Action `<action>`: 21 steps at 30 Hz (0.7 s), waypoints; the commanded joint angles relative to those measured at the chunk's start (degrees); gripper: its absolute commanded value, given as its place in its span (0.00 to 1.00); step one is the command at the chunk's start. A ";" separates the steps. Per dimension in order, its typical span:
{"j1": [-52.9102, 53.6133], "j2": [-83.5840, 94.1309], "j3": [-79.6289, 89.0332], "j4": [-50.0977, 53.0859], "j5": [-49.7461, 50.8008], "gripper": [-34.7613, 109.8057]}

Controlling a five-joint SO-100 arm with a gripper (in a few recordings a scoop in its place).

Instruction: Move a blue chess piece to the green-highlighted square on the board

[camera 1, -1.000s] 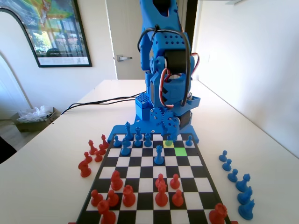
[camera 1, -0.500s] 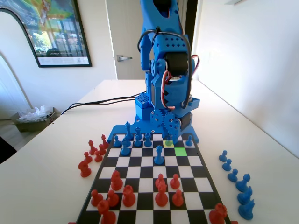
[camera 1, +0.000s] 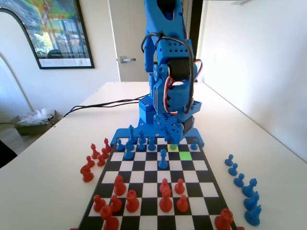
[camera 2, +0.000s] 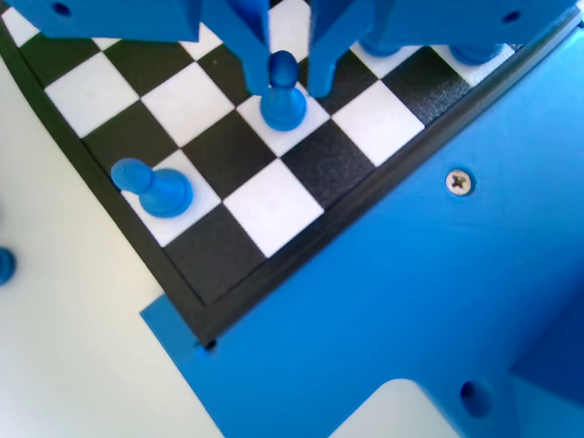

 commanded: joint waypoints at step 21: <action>0.18 2.02 -18.19 17.75 -0.26 0.25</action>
